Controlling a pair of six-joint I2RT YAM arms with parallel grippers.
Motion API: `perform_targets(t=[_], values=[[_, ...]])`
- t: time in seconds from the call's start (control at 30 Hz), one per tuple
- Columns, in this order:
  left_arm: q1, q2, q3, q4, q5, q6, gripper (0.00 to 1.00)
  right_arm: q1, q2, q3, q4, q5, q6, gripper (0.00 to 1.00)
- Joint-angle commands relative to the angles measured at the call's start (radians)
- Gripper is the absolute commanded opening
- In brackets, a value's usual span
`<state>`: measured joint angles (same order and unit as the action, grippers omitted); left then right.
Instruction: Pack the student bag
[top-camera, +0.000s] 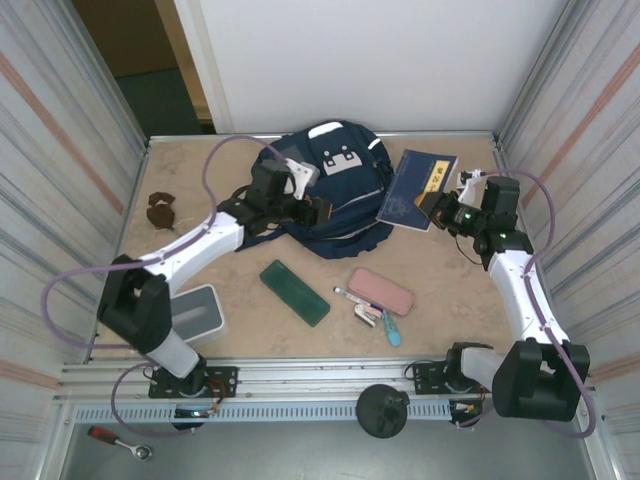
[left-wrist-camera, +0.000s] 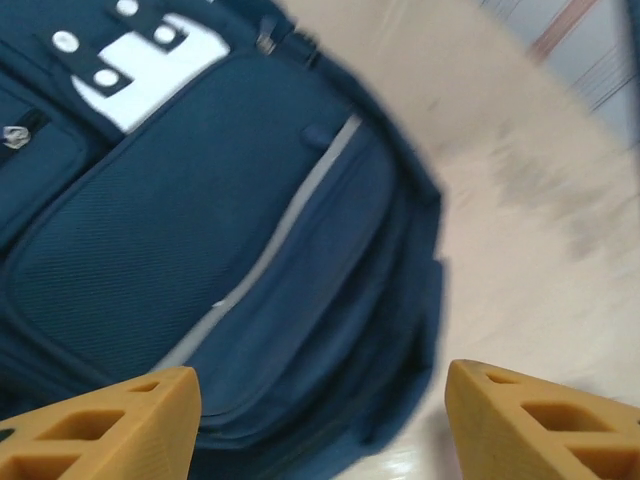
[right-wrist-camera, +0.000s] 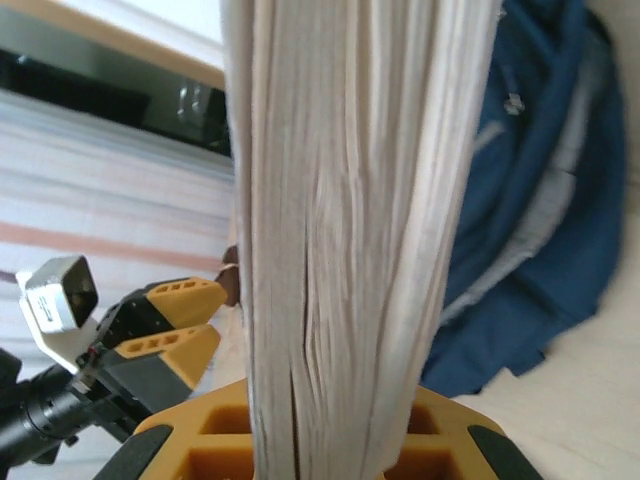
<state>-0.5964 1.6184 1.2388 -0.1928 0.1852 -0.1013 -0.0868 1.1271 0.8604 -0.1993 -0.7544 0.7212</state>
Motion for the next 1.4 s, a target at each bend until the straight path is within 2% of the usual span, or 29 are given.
perform_targets(t=[0.0, 0.13, 0.3, 0.5, 0.57, 0.67, 0.83, 1.0, 1.13, 1.27, 1.37], values=[[-0.041, 0.098, 0.107, -0.165, -0.185, 0.259, 0.69, -0.025, -0.001, 0.003, -0.064, -0.01, -0.046, 0.0], [-0.076, 0.253, 0.257, -0.256, -0.246, 0.356, 0.73, -0.033, 0.035, -0.003, -0.063, -0.024, -0.061, 0.01], [-0.097, 0.406, 0.418, -0.349, -0.235, 0.411, 0.75, -0.036, 0.059, -0.008, -0.06, -0.04, -0.076, 0.01], [-0.109, 0.548, 0.564, -0.406, -0.269, 0.422, 0.76, -0.054, 0.066, -0.018, -0.077, -0.048, -0.098, 0.01], [-0.109, 0.589, 0.612, -0.423, -0.293, 0.416, 0.74, -0.059, 0.071, -0.021, -0.073, -0.055, -0.1, 0.01], [-0.111, 0.63, 0.659, -0.43, -0.291, 0.417, 0.64, -0.062, 0.076, -0.027, -0.073, -0.06, -0.106, 0.01], [-0.115, 0.634, 0.681, -0.427, -0.257, 0.419, 0.39, -0.071, 0.088, -0.036, -0.088, -0.058, -0.128, 0.01], [-0.116, 0.572, 0.628, -0.381, -0.238, 0.4, 0.15, -0.071, 0.095, -0.041, -0.121, -0.036, -0.162, 0.01], [-0.109, 0.5, 0.563, -0.302, -0.227, 0.382, 0.0, -0.071, 0.105, -0.043, -0.124, -0.045, -0.166, 0.01], [-0.092, 0.43, 0.553, -0.275, -0.189, 0.367, 0.0, -0.07, 0.108, -0.047, -0.128, -0.049, -0.17, 0.01], [-0.064, 0.389, 0.553, -0.252, -0.101, 0.331, 0.0, -0.066, 0.111, -0.058, -0.129, -0.056, -0.165, 0.01]])
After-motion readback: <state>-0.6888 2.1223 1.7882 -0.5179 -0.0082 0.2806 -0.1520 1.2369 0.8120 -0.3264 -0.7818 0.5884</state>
